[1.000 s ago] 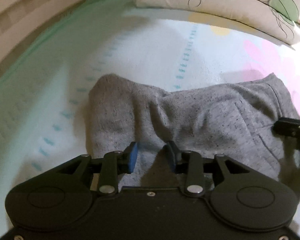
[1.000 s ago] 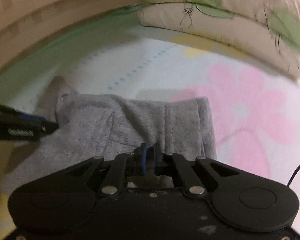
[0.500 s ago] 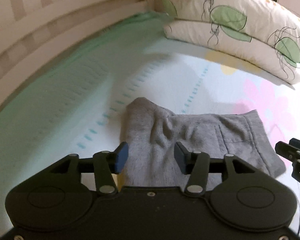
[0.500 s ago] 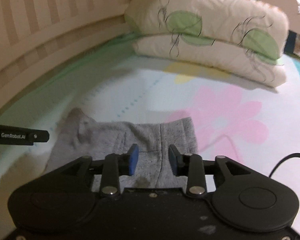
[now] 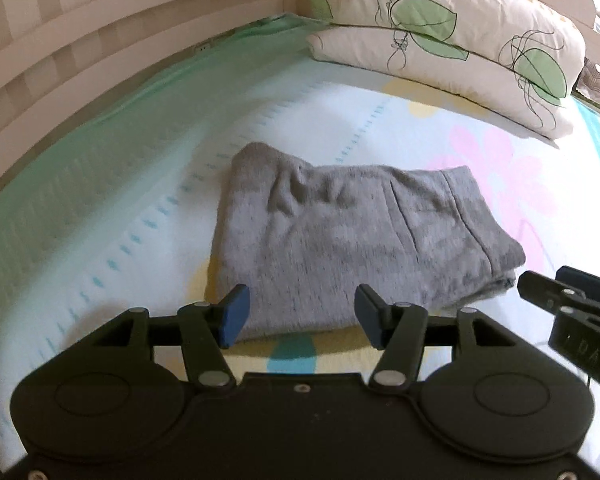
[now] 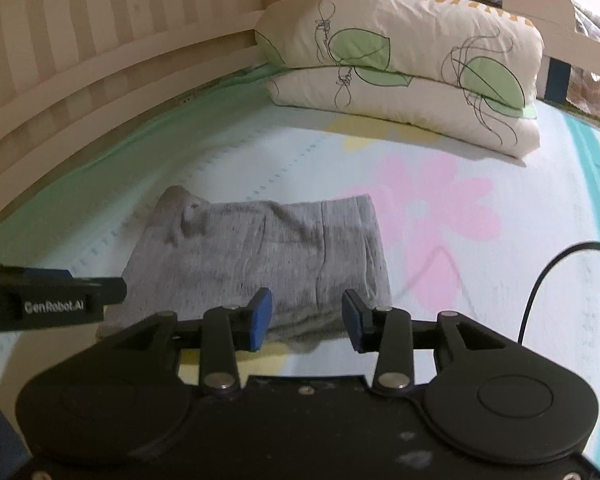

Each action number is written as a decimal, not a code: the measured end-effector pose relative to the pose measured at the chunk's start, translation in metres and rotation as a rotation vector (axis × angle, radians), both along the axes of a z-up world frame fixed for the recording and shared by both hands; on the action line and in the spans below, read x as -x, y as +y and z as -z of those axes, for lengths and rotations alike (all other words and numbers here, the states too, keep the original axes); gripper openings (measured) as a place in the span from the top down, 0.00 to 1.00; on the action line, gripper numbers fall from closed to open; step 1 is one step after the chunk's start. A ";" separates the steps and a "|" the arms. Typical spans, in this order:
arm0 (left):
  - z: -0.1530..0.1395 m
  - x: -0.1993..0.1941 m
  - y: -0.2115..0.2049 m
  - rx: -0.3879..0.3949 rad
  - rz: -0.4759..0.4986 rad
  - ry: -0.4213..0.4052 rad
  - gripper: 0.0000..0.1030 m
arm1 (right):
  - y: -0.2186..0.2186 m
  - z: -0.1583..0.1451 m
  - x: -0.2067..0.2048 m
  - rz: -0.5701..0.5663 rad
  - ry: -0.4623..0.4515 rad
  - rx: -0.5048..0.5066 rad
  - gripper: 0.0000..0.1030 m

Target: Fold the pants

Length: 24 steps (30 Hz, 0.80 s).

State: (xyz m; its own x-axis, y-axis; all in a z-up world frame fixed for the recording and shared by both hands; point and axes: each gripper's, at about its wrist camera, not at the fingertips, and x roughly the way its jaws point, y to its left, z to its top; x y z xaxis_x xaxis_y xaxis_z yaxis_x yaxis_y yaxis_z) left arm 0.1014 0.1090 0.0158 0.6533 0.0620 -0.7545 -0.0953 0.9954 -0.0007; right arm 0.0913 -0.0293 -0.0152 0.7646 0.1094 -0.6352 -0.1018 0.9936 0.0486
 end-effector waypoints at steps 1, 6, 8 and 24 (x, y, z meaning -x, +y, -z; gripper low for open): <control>0.001 0.001 0.000 -0.001 0.000 0.002 0.39 | 0.000 0.000 0.001 0.004 0.001 0.001 0.60; 0.011 0.005 0.000 -0.027 -0.009 -0.002 0.39 | 0.000 0.002 0.001 0.018 0.017 -0.003 0.60; 0.015 0.005 0.003 0.002 -0.012 0.016 0.39 | 0.000 0.003 0.000 0.021 0.023 -0.003 0.60; 0.018 0.004 0.008 0.049 -0.017 0.033 0.39 | 0.004 0.006 -0.003 0.014 0.051 0.002 0.60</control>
